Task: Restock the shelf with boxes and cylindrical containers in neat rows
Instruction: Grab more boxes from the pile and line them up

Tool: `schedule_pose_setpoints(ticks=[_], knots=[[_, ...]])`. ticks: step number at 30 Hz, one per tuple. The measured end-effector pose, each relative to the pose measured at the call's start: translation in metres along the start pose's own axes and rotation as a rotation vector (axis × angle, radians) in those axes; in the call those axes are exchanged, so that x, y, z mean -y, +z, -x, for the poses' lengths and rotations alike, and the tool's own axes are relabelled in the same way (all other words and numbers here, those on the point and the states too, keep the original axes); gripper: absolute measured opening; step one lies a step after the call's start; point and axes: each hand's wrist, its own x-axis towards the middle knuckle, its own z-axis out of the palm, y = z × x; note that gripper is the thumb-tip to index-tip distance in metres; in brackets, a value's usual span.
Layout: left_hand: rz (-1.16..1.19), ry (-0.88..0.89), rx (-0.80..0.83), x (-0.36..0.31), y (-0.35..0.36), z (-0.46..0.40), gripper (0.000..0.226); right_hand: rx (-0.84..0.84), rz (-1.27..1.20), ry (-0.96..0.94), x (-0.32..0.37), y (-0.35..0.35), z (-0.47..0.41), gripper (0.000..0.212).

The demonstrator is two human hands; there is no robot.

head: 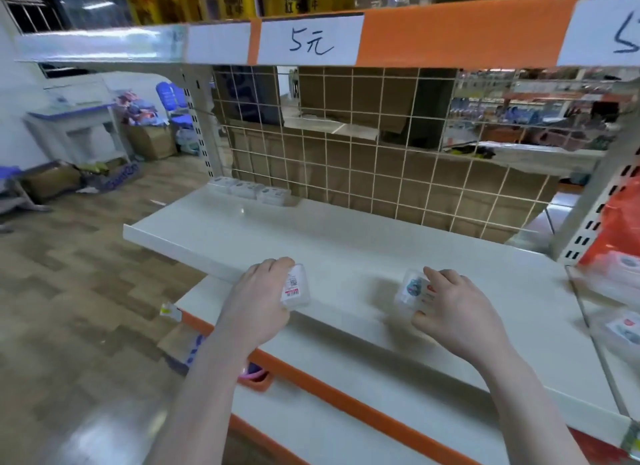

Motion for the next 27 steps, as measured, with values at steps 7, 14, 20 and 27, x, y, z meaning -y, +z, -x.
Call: schedule_pose_setpoints(ticks=[7,14,20,27], knots=[[-0.046,-0.002,0.032,0.057,-0.010,-0.063,0.065,0.031,-0.008,-0.004,0.038,0.026,-0.086,0.068],[0.017,-0.060,0.054,0.107,-0.014,-0.111,0.066,0.103,-0.032,-0.018,0.072,0.029,-0.155,0.066],[0.058,-0.054,0.066,0.148,-0.010,-0.143,0.064,0.127,-0.071,-0.005,0.104,0.039,-0.193,0.066],[0.048,0.049,0.106,0.197,-0.010,-0.181,0.066,0.126,-0.118,0.091,0.143,0.064,-0.223,0.071]])
